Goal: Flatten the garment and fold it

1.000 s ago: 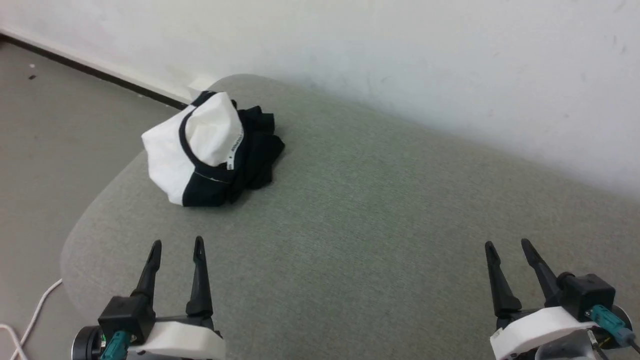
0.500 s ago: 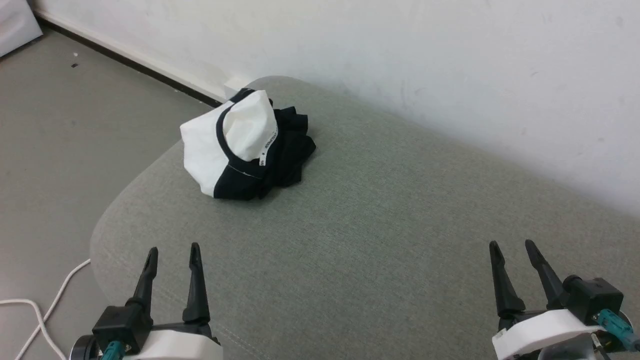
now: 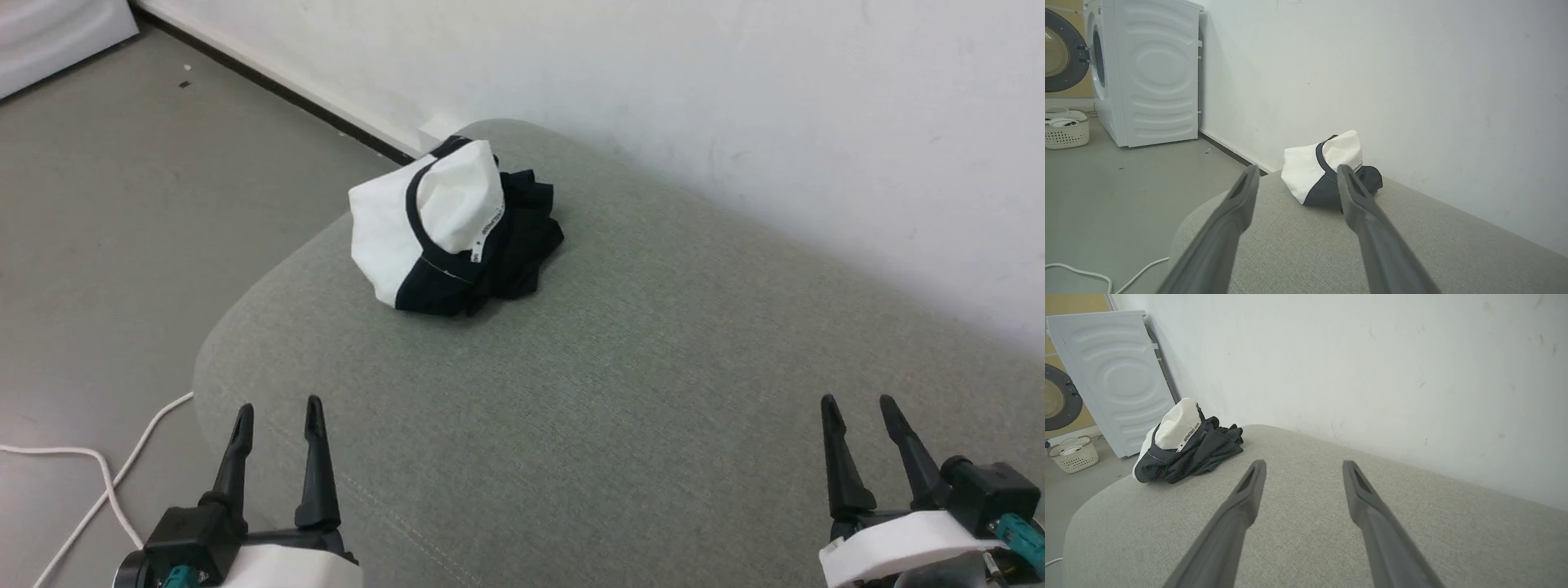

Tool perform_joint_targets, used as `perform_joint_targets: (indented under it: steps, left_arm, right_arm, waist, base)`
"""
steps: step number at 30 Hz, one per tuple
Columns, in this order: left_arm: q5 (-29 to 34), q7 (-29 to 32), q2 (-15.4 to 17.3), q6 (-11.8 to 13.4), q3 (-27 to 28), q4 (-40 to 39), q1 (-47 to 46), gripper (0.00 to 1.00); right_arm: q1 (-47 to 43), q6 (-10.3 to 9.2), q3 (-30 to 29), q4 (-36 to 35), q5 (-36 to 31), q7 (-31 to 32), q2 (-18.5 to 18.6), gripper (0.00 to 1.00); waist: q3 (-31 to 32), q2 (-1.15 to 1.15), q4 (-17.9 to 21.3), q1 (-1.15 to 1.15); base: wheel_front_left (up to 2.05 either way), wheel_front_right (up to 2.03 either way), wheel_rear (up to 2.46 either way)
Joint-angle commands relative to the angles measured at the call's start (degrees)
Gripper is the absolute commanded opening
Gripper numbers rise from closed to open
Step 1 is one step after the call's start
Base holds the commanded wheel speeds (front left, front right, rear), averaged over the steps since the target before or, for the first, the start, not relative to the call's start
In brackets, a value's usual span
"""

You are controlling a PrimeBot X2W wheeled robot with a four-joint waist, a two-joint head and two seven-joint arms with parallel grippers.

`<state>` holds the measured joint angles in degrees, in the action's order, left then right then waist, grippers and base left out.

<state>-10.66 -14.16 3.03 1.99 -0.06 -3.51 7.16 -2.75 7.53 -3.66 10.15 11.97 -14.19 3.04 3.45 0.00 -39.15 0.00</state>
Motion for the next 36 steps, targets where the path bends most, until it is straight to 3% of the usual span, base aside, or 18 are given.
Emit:
perform_joint_targets:
  steps: [1, 16, 20, 23, 27, 33, 36]
  left_arm:
    - [-0.6, -0.5, -0.1, -0.4, 0.1, -0.2, 1.0, 1.0]
    - [-6.4, -0.8, -0.2, 1.3, -0.7, -4.4, -1.2, 1.0]
    - [-18.9, -0.1, 0.0, 0.2, -3.2, -8.3, -5.2, 1.0]
    - [-18.5, 5.6, 3.5, -0.7, -3.6, -11.2, -13.1, 1.0]
    - [-16.6, 13.4, 8.6, 0.0, -2.6, -11.2, -27.0, 1.0]
    - [-19.3, 22.0, 12.8, -1.0, -1.1, 0.0, -43.9, 1.0]
    - [-19.6, 24.7, 14.4, -2.1, -1.8, 4.8, -47.8, 1.0]
  right_arm:
    - [-0.4, -0.04, -0.3, 0.3, -0.1, -0.5, -0.2, 1.0]
    - [0.4, -0.04, -0.7, -1.1, -2.5, -0.8, -0.2, 1.0]
    - [0.7, -0.04, -1.3, -2.3, -3.4, -0.5, -0.2, 1.0]
    - [1.0, -0.04, -2.1, -4.3, -4.6, 0.5, -0.2, 1.0]
    - [1.7, -0.04, -3.0, -8.8, -6.3, 2.9, -0.2, 1.0]
    - [3.4, -0.04, -1.2, -16.4, -9.3, 7.4, -0.2, 1.0]
    - [3.8, -0.04, 0.0, -18.8, -10.6, 9.1, -0.2, 1.0]
  waist:
    - [0.0, 0.0, -0.8, 0.0]
    - [-2.5, 0.0, -0.3, 0.0]
    - [-4.0, 0.0, -0.3, 0.0]
    - [-5.8, 0.0, -0.5, 0.0]
    - [-8.6, 0.0, -0.1, 0.0]
    - [-13.9, 0.0, 2.7, 0.0]
    - [-15.6, 0.0, 3.9, 0.0]
  base:
    - [0.0, 0.0, 0.0]
    - [0.0, 0.0, 0.0]
    - [0.0, 0.0, 0.0]
    - [0.0, 0.0, 0.0]
    - [0.0, 0.0, 0.0]
    - [0.0, 0.0, 0.0]
    - [0.0, 0.0, 0.0]
